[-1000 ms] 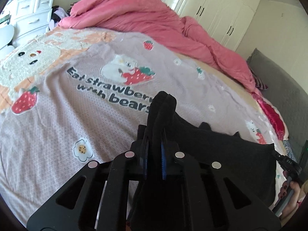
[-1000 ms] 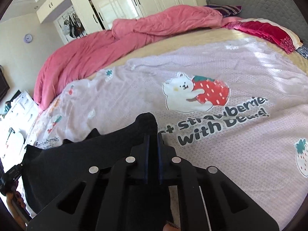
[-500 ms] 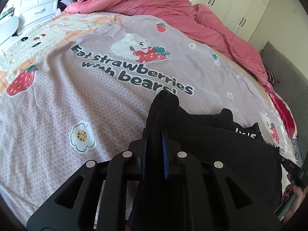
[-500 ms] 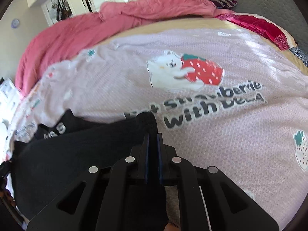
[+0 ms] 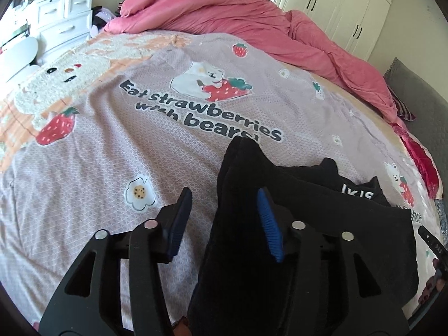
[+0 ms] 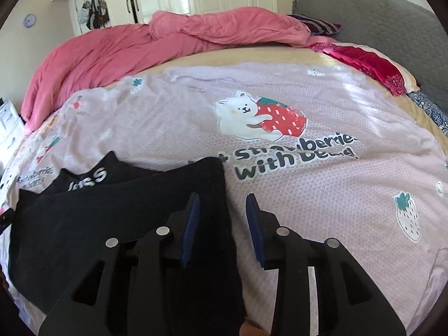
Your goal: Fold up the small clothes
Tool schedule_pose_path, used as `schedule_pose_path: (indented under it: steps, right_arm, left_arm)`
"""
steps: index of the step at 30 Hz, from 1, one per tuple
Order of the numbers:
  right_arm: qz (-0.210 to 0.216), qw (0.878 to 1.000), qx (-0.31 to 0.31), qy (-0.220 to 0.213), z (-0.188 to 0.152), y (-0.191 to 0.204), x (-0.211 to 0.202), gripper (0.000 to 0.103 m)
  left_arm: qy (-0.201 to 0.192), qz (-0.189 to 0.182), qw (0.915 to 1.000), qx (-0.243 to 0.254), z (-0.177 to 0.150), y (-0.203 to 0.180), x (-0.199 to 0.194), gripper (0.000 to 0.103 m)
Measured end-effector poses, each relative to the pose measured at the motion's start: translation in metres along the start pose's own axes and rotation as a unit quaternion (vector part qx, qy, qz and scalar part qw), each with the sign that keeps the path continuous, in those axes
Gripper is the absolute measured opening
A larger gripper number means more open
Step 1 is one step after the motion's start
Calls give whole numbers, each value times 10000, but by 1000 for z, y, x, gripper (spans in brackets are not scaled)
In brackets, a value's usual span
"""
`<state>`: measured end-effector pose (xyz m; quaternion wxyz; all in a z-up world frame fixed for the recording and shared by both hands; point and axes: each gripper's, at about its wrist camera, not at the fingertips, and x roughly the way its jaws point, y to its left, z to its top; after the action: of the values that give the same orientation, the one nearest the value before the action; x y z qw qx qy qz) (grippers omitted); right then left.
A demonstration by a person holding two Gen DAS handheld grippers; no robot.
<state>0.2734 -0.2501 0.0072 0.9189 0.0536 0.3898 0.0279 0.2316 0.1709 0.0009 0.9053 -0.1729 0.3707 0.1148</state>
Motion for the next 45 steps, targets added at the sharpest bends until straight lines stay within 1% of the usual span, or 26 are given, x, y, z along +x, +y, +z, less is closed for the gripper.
schedule_pose_path:
  steps: [3,4,6,8,9,10,11,12,15,16,18,19,21,25,27,28,29,30,31,33,35,37,39,41,43,45]
  right_arm:
    - [139,9999,-79,37,-8,5,-9,36]
    - [181,9998,-97,42,-9,6,-11,38]
    - [309,9994,-154,51,-16,11,-20,38]
    - [472,9984,-295,98,-23,20,-26,43]
    - [580,9974,-417,132,-29,26,-30,43]
    - [646,9966,-478,154,-34,29,-33,46]
    - [763,9953,-557,215,-40,33,-37,49]
    - [846,9941,-608,290,-47,36,-38,49]
    - [914,9920,-669,554,-63,39,-38,49]
    - [906,9919,-670,582,-66,39,-38,49]
    - [866,9919,-712,594,-74,37,-39,49]
    - [848,9920,-702,622,-77,35,-39,49]
    - [917,9916,-587,696,-83,29,-39,51]
    - [941,9908,-619,757,-94,23,-38,52]
    - [873,9909,-736,717,-95,26,-44,52]
    - [859,9908,-803,670,-94,28,-49,58]
    - [900,9903,-854,629,-93,31,-54,73]
    - [948,9896,-897,600,-92,34,-58,80]
    - [966,9895,-918,561,-92,37,-61,83]
    - [1054,9879,-1043,460,-90,45,-67,83]
    - [1089,9856,-1250,348,-90,59,-73,83]
    - [1175,9822,-1435,300,-90,74,-76,83]
    - [1242,9780,-1651,274,-92,91,-78,83]
    - [1309,9733,-1870,234,-93,107,-80,84]
    - [1381,9692,-2031,196,-96,123,-81,90]
    - [1470,9656,-2138,183,-99,136,-82,90]
  left_arm:
    - [-98,4,10000,18,-3,-2,-12,47]
    - [-139,29,9999,25,-4,-3,-17,53]
    - [-226,26,9997,21,-5,-5,-27,56]
    - [-258,-107,9996,62,-11,-12,-38,57]
    - [-250,-155,9995,106,-14,-16,-41,60]
    - [-207,-203,9994,202,-18,-22,-43,63]
    - [-131,-232,9991,329,-23,-28,-44,63]
    - [-70,-219,9989,419,-27,-31,-43,63]
    - [159,73,9976,670,-44,-36,-35,66]
    - [296,198,9972,662,-50,-33,-29,67]
    - [506,269,9966,595,-58,-24,-21,67]
    - [668,238,9961,526,-64,-18,-15,69]
    - [763,132,9962,404,-70,-11,-12,71]
    - [710,69,9968,364,-73,-6,-16,71]
    - [650,34,9973,337,-74,-4,-21,72]
    - [598,26,9977,321,-73,-3,-24,72]
    - [568,27,9979,313,-72,-1,-27,73]
    - [553,30,9980,309,-71,-1,-29,73]
    - [528,49,9982,289,-69,2,-31,76]
    - [453,153,9985,249,-65,7,-34,78]
    - [396,160,9990,159,-60,13,-35,81]
    - [351,182,9992,62,-57,19,-36,89]
    - [323,266,9991,16,-54,24,-36,93]
    - [303,333,9990,-56,-52,30,-37,93]
    - [278,337,9990,-121,-50,35,-39,94]
    - [275,368,9989,-136,-49,38,-39,94]
